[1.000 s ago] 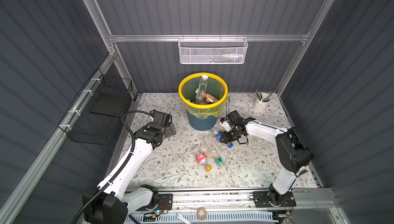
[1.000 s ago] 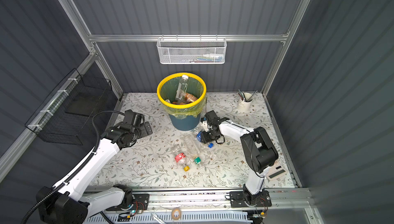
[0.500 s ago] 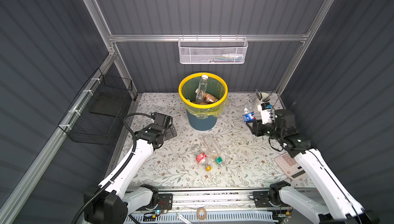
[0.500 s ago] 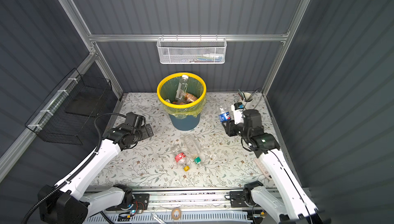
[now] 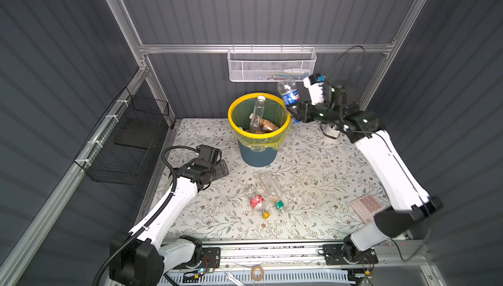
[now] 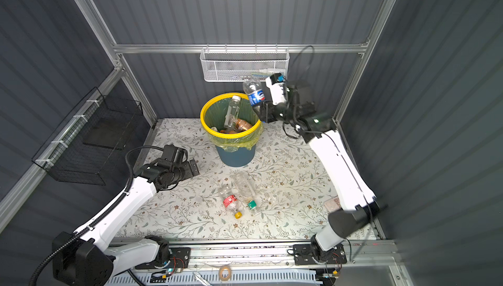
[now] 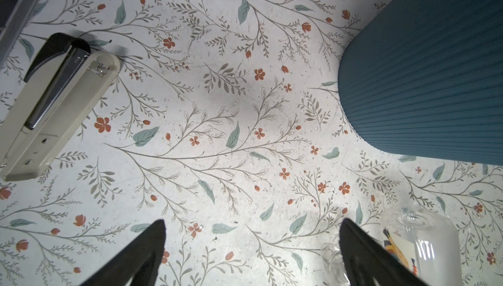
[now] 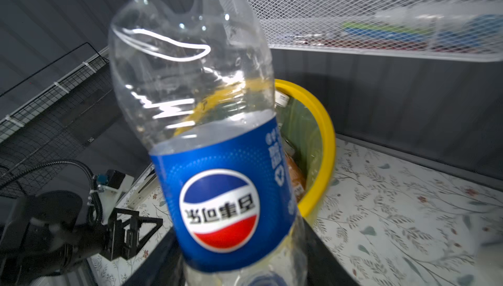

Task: Throw the plastic bottles in the bin
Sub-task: 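Lift the Pepsi bottle over the bin and open the right gripper, then draw the right arm back while the left gripper grasps the red-label yellow-capped bottle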

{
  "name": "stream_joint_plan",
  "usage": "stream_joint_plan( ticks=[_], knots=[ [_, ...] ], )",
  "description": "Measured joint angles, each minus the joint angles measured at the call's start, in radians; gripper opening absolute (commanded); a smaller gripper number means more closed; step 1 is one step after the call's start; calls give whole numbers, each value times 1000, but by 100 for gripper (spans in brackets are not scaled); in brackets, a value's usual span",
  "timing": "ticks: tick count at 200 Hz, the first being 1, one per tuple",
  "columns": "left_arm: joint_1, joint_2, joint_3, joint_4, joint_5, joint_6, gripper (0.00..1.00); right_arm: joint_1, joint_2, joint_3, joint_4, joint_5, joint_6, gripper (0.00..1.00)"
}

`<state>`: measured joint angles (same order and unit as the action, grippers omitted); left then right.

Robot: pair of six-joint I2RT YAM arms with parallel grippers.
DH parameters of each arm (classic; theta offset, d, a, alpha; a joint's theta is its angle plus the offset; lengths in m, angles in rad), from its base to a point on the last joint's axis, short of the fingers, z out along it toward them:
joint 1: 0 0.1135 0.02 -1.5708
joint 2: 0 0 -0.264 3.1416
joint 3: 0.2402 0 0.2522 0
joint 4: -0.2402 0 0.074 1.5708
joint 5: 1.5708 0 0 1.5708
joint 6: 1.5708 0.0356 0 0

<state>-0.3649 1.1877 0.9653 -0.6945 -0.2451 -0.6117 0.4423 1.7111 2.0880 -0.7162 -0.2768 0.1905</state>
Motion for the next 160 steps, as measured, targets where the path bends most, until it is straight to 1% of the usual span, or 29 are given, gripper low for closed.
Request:
stream_joint_plan(
  ticks=[10,19,31,40,55,76,86,104,127,143,160],
  knots=[
    [-1,-2,0,0,3,-3,99,4,88,92,-57,26,-2,99],
    [-1,-6,0,-1,4,-5,99,0,128,130,-100,51,-8,99],
    [-6,-13,0,-6,3,-12,100,-11,133,130,-144,82,-8,99],
    [-14,-21,0,-12,0,-19,99,-20,97,86,-143,102,-7,99],
    [-44,-36,0,-23,-17,-34,99,-36,-27,-65,-110,130,-2,99],
    [-127,-56,0,-34,-48,-67,99,-66,-260,-313,-36,161,23,99],
    [-164,-57,0,-39,-56,-87,99,-91,-372,-428,11,169,43,99],
    [-220,-55,0,-51,-57,-130,99,-148,-520,-617,77,172,77,99],
    [-294,-55,-8,-52,-61,-194,99,-224,-636,-840,129,173,118,99],
    [-364,-43,-13,-52,-61,-238,100,-259,-674,-972,135,174,140,99],
    [-447,2,-13,-50,-58,-280,100,-286,-706,-1084,141,171,162,99]
  ],
)
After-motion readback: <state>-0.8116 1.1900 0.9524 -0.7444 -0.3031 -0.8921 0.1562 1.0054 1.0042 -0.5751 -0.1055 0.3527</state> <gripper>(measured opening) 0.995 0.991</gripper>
